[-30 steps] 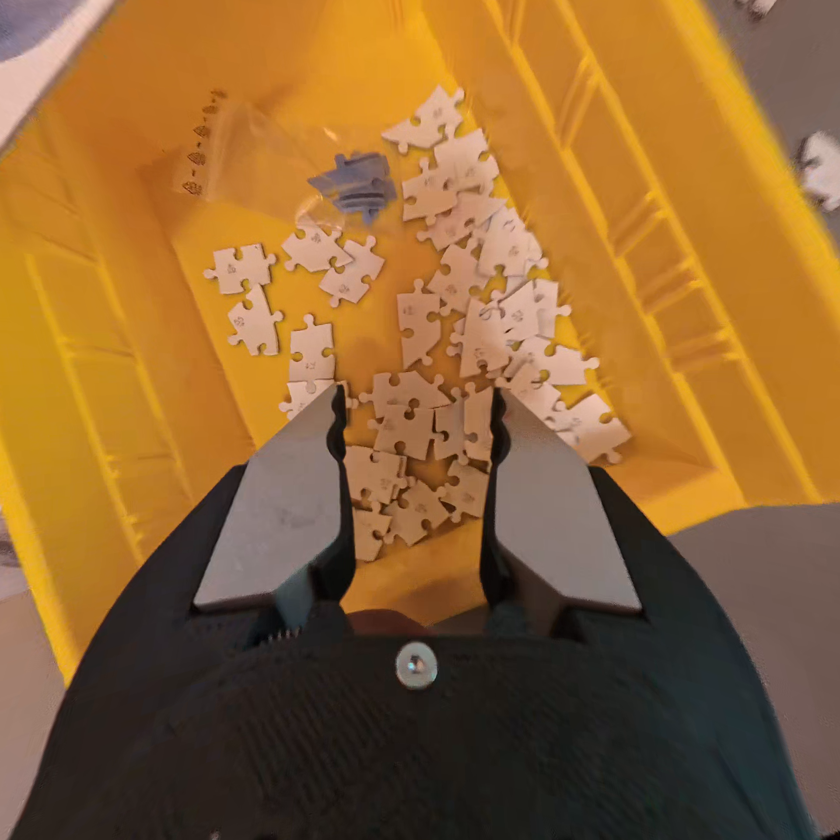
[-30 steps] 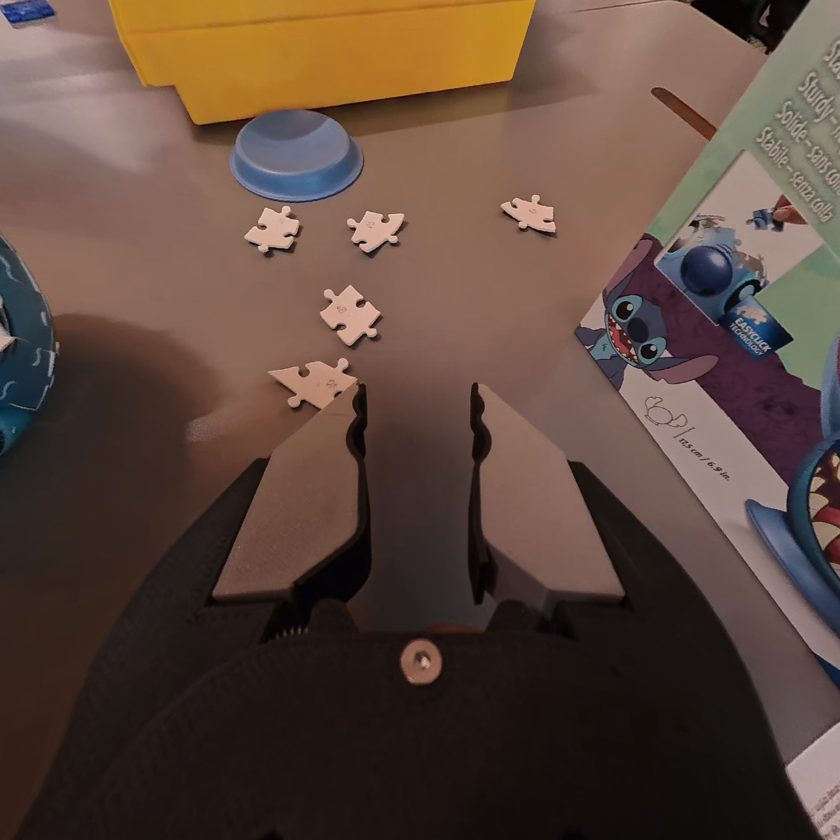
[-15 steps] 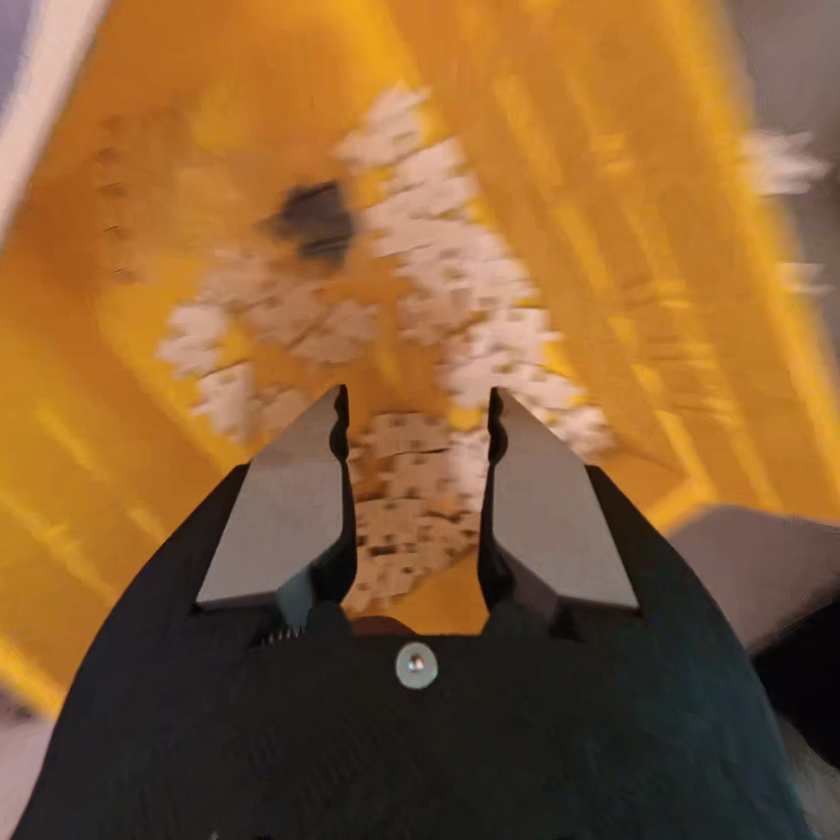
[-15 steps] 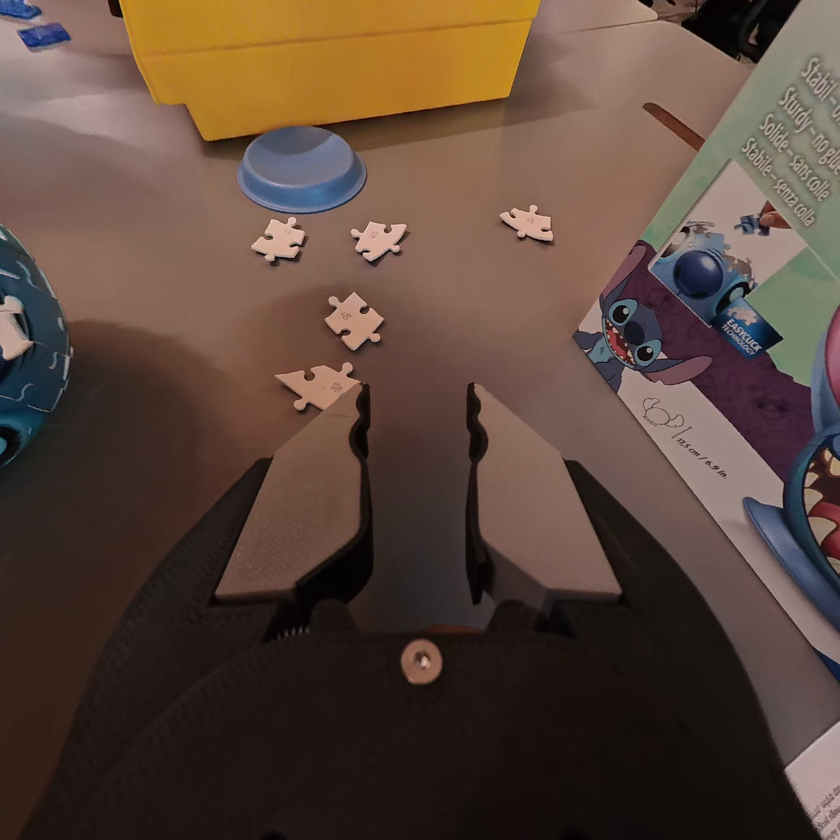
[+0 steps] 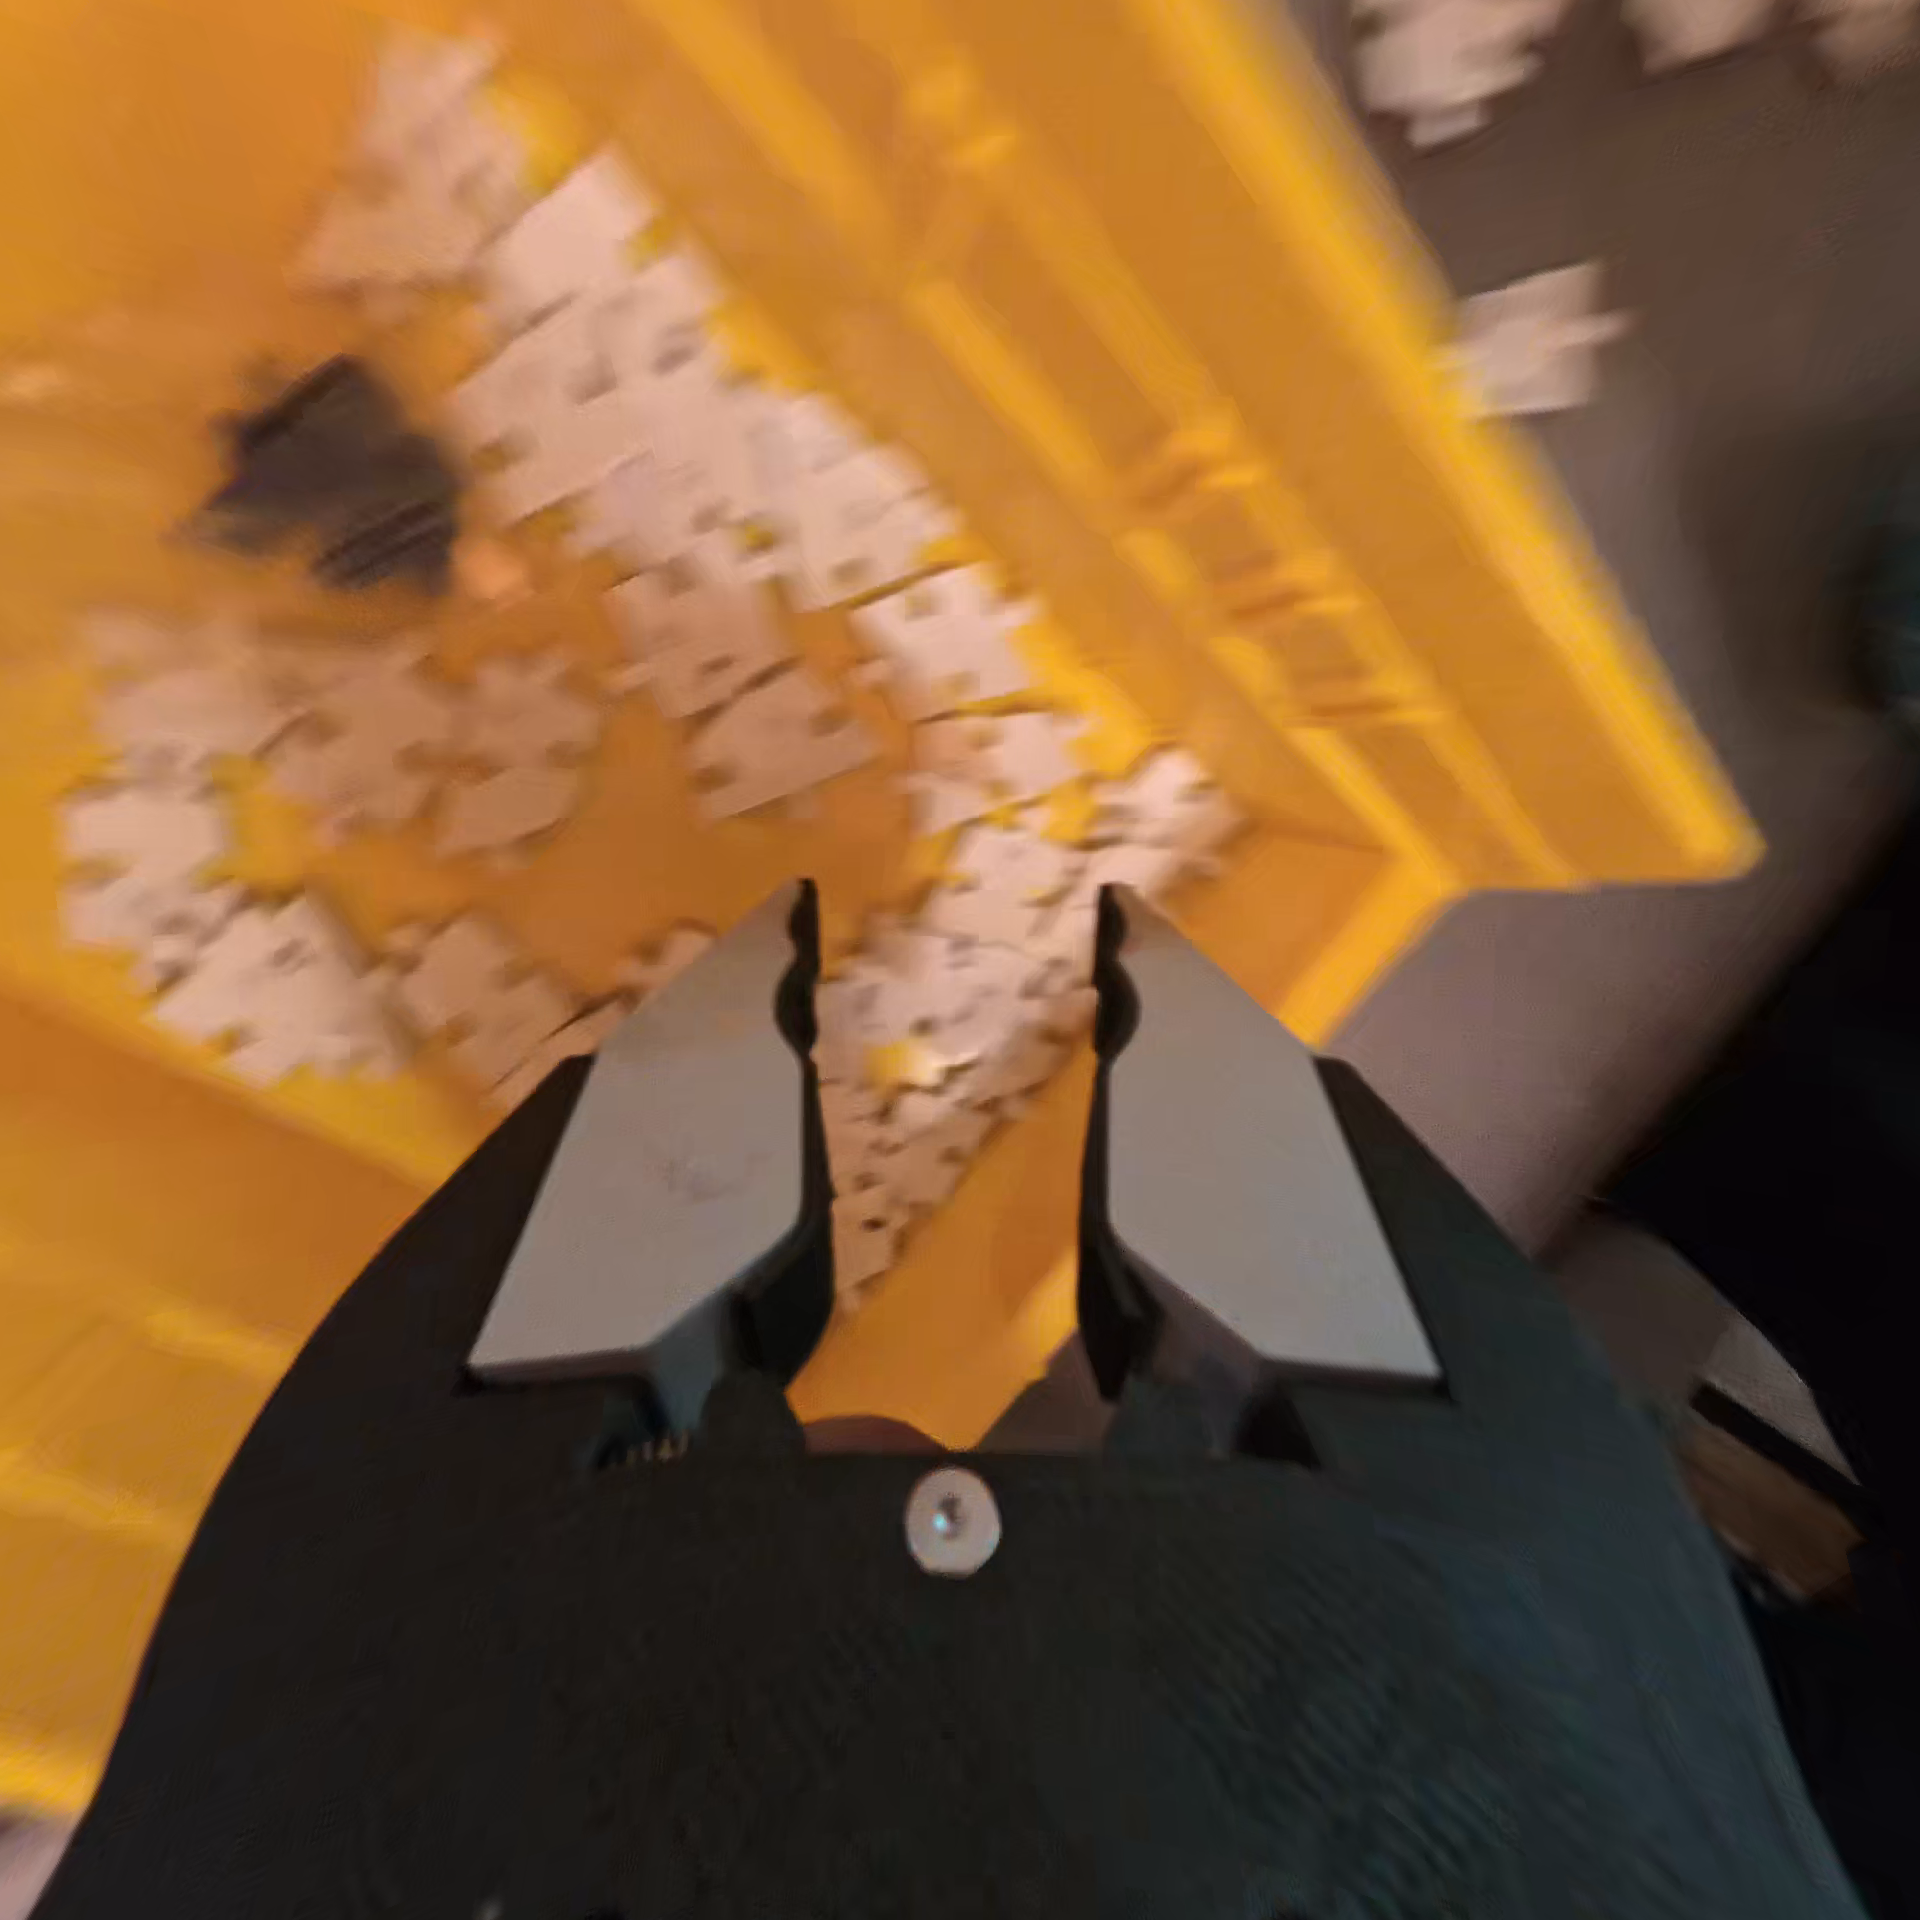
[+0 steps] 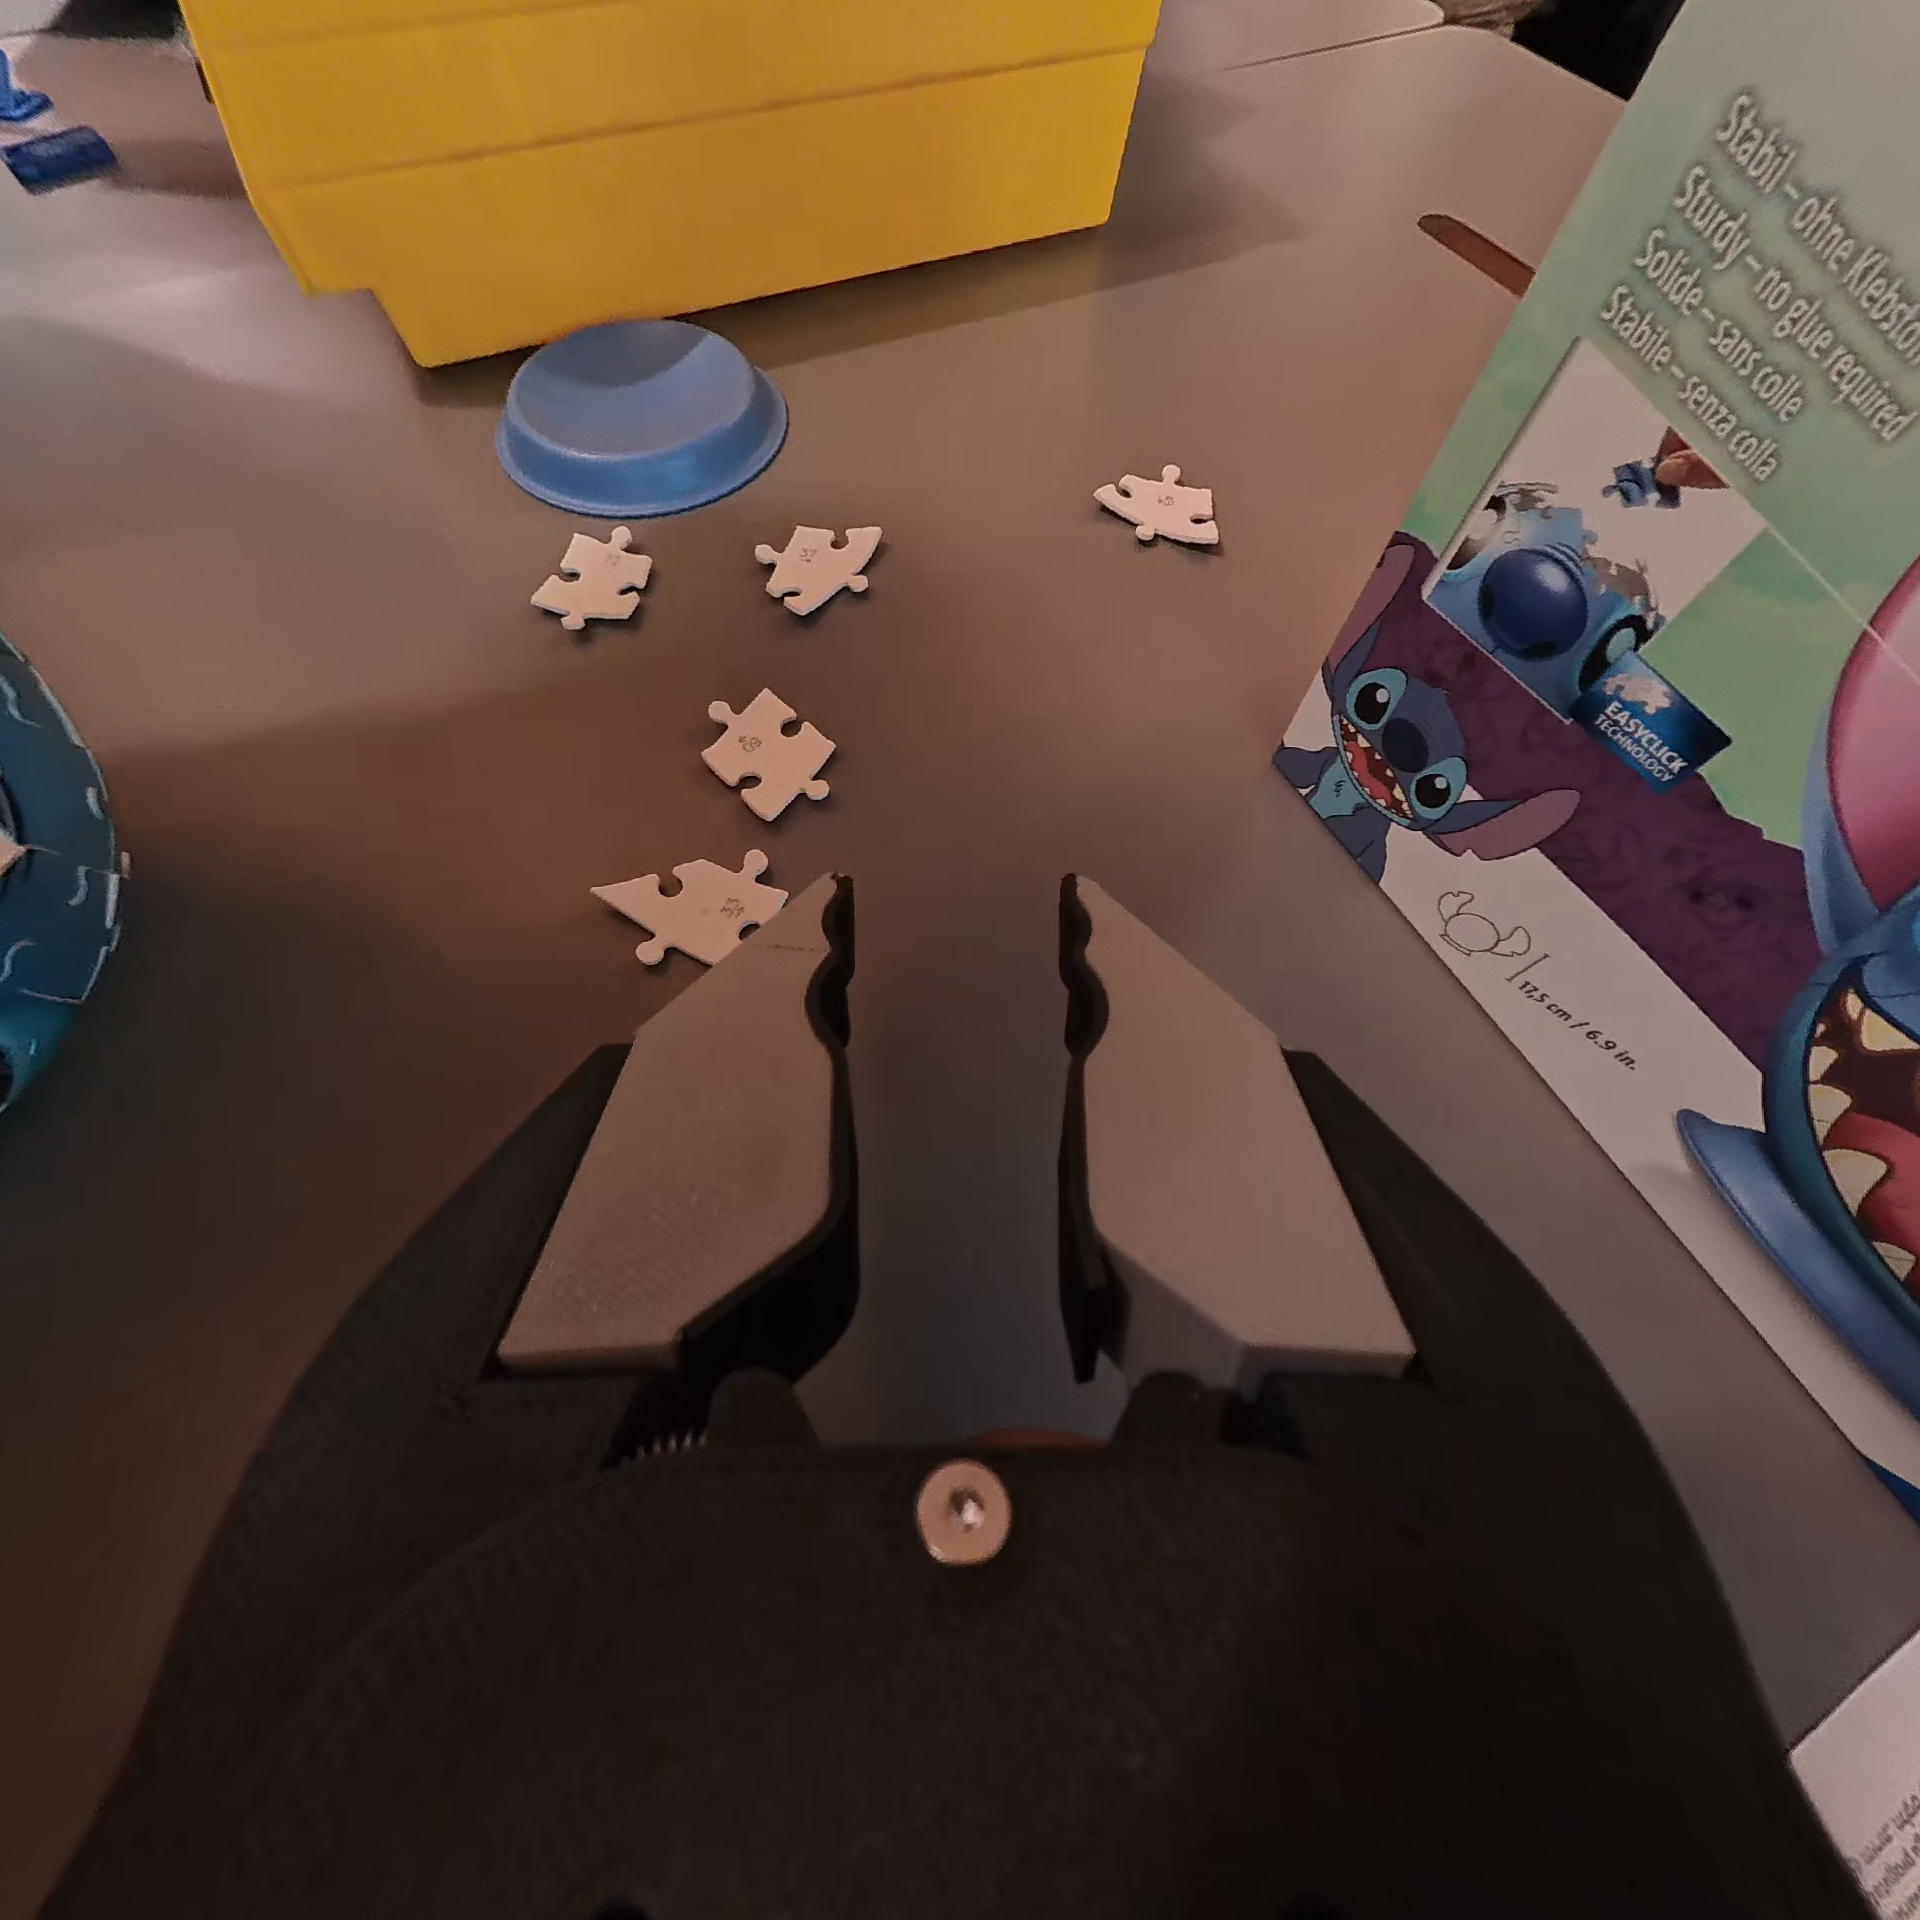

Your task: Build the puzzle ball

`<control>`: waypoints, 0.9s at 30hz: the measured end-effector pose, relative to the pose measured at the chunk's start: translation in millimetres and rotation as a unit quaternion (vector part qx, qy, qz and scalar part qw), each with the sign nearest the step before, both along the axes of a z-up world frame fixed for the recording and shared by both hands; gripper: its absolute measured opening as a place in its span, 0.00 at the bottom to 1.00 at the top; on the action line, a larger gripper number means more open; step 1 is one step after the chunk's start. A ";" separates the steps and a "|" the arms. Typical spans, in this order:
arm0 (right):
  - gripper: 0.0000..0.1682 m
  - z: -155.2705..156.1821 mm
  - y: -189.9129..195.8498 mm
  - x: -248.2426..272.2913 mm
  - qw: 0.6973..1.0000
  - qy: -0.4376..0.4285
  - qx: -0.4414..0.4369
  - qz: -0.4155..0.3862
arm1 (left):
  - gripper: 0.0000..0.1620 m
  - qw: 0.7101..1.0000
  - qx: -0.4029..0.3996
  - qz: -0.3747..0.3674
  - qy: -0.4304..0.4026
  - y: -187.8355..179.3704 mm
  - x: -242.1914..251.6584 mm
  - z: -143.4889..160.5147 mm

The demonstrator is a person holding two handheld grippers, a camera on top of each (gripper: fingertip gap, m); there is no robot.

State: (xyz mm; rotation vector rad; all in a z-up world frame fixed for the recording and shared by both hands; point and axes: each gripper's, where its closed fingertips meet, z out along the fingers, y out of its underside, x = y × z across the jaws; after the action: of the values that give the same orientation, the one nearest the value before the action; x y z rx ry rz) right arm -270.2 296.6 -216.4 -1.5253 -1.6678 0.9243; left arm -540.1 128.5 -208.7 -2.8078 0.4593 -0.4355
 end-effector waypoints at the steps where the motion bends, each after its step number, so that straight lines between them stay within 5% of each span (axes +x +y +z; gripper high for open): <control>1: 0.22 -0.5 -0.3 -0.1 1.000 -0.002 -0.002 0.001 | 0.25 1.000 0.008 -0.028 -0.011 -4.8 11.5 2.6; 4: 0.22 0.2 -0.1 0.0 1.000 0.000 -0.009 0.002 | 0.41 0.991 -0.057 -0.061 0.104 -23.9 0.3 -33.6; 6: 0.21 1.7 0.5 0.3 1.000 0.004 -0.014 0.002 | 0.27 0.987 0.011 -0.075 0.144 -4.1 1.4 -34.7; 8: 0.21 3.1 1.4 0.6 1.000 0.009 -0.019 -0.001 | 0.30 0.986 0.012 -0.079 0.144 -1.1 4.2 -37.2; 10: 0.21 4.1 2.6 0.7 1.000 0.012 -0.017 -0.004 | 0.52 0.981 0.004 -0.035 0.193 5.8 -22.3 -36.2; 11: 0.21 4.1 2.7 0.7 1.000 0.012 -0.016 -0.005 | 0.53 0.977 -0.006 -0.010 0.215 6.6 -39.8 -34.4; 12: 0.21 3.8 2.7 0.7 1.000 0.012 -0.013 -0.006 | 0.43 0.974 -0.009 0.009 0.227 7.3 -53.8 -32.2; 17: 0.21 4.1 2.3 0.4 1.000 0.013 -0.009 -0.004 | 0.29 0.996 0.053 -0.064 -0.017 4.9 27.5 2.2; 21: 0.21 10.8 4.1 0.7 0.999 0.034 -0.022 -0.006 | 0.39 0.990 0.030 -0.113 0.078 -4.3 28.3 -23.2; 24: 0.21 16.0 6.4 2.0 0.998 0.051 -0.029 -0.011 | 0.32 0.993 0.007 -0.114 0.041 -5.3 41.5 -30.6; 26: 0.21 18.8 7.0 2.7 0.998 0.060 -0.026 -0.013 | 0.48 0.992 0.014 -0.092 0.079 2.5 26.2 -32.4; 27: 0.21 19.3 6.9 3.0 0.998 0.062 -0.024 -0.013 | 0.41 0.992 0.019 -0.072 0.103 5.1 14.4 -32.3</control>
State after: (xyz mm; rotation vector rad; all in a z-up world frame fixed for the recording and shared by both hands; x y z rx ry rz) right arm -267.2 303.5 -197.1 -1.4874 -1.5438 1.0311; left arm -525.7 133.6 -241.0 -2.8062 0.7079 -0.1630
